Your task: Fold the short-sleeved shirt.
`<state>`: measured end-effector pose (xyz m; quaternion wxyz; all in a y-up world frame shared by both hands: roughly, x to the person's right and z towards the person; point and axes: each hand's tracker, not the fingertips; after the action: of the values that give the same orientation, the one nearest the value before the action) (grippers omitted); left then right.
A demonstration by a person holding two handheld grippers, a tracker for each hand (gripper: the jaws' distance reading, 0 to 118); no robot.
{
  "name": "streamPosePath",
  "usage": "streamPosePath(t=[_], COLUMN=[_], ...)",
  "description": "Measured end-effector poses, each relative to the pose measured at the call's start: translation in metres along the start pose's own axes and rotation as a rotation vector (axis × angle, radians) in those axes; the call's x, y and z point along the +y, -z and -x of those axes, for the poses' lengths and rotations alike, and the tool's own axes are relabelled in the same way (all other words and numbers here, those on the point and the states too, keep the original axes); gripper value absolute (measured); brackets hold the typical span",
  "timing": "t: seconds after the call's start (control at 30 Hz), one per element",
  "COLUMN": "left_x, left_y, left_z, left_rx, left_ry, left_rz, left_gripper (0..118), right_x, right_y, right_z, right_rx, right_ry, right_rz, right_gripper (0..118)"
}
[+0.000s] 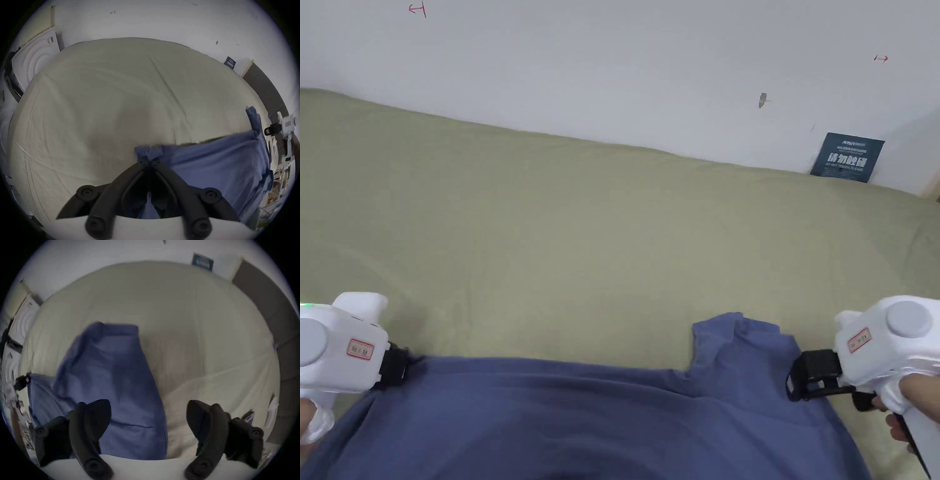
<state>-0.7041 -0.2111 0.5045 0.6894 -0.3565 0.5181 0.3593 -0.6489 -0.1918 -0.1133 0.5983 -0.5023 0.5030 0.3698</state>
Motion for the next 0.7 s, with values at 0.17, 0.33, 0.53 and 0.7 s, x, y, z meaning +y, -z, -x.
streamPosePath(t=[0.17,0.33,0.53,0.7], left_x=[0.0,0.006,-0.007,-0.051], left_y=[-0.003,-0.008,-0.092,-0.181], left_z=[-0.002,0.0,-0.006,-0.018], left_rx=[-0.003,-0.001,-0.078,-0.1], left_ry=[-0.012,0.013,0.086,0.139], left_rz=[0.011,0.003,-0.128,-0.206], left_gripper=[2,2,2,2], right_x=[-0.022,-0.042,-0.066,-0.133], right_y=[-0.013,-0.053,-0.111,-0.171], right_z=[0.017,0.037,0.032,0.022], right_rx=[-0.06,-0.024,0.046,0.062], right_ry=[0.07,-0.011,-0.141,-0.181], right_rz=[-0.046,-0.127,-0.31,-0.391], right_gripper=[8,0,0,0])
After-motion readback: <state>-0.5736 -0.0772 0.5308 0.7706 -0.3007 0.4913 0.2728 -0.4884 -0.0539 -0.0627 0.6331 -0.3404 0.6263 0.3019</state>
